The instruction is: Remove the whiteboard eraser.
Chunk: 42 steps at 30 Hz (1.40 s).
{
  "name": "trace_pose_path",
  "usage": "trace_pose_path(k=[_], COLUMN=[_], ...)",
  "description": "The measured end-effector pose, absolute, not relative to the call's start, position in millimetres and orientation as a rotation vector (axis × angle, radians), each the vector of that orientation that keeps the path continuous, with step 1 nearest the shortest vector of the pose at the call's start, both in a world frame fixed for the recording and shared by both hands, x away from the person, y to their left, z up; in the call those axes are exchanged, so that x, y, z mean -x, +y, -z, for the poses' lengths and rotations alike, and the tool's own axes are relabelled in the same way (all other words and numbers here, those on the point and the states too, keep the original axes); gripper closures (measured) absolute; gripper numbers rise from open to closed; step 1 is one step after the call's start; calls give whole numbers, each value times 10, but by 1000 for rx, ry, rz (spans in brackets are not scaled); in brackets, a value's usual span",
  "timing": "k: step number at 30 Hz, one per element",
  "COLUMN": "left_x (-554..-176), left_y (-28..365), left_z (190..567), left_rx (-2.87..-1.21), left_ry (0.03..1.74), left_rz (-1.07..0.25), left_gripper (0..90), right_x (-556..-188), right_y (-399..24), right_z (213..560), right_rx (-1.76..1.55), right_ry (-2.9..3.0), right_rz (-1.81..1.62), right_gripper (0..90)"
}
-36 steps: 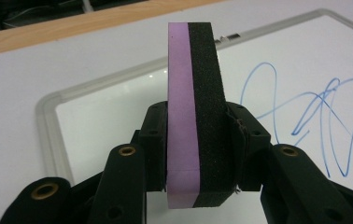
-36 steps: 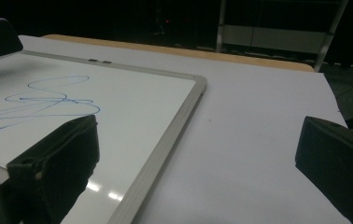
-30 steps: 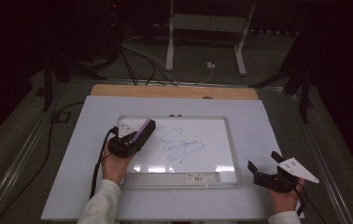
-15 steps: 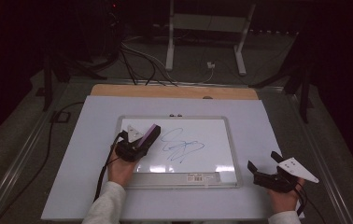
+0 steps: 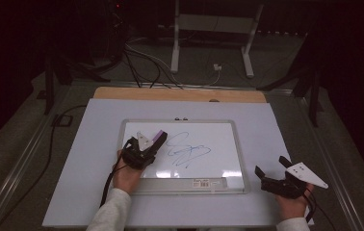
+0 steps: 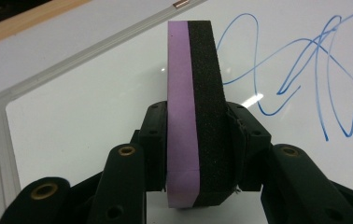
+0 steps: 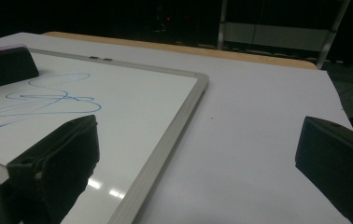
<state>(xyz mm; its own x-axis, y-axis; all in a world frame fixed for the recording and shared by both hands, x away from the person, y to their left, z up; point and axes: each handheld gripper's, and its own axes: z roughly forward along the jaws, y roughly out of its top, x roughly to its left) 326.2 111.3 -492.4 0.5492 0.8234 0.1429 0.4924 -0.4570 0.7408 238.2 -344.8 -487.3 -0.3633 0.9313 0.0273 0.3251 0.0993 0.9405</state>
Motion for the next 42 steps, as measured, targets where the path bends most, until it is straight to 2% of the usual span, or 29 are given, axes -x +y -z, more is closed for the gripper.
trace_pose_path(k=[7, 11, 24, 33, 42], left_x=[-3202, -3170, -3099, -3116, -3124], left_y=[1012, 955, 881, 896, 836], left_z=[4924, 4925, 4931, 4904, 4903], left_rx=[-2184, -2222, -2243, -2177, -2168], left_ry=[999, 953, 886, 898, 871], left_rz=[-708, -707, -640, -501, -442], left_gripper=[621, 566, 492, 452, 443], right_x=[-2380, -2379, -2379, -2379, -2378], right_y=[-3455, -3455, -3455, -3461, -3465], right_z=[4871, 4870, 4868, 4869, 4865], right_rx=[-1231, -1232, -1230, -1232, -1234], right_ry=[1765, 1765, 1766, 1766, 1764], right_rz=[-1266, -1267, -1265, -1266, -1267], right_gripper=[0, 0, 0, 0, 0])
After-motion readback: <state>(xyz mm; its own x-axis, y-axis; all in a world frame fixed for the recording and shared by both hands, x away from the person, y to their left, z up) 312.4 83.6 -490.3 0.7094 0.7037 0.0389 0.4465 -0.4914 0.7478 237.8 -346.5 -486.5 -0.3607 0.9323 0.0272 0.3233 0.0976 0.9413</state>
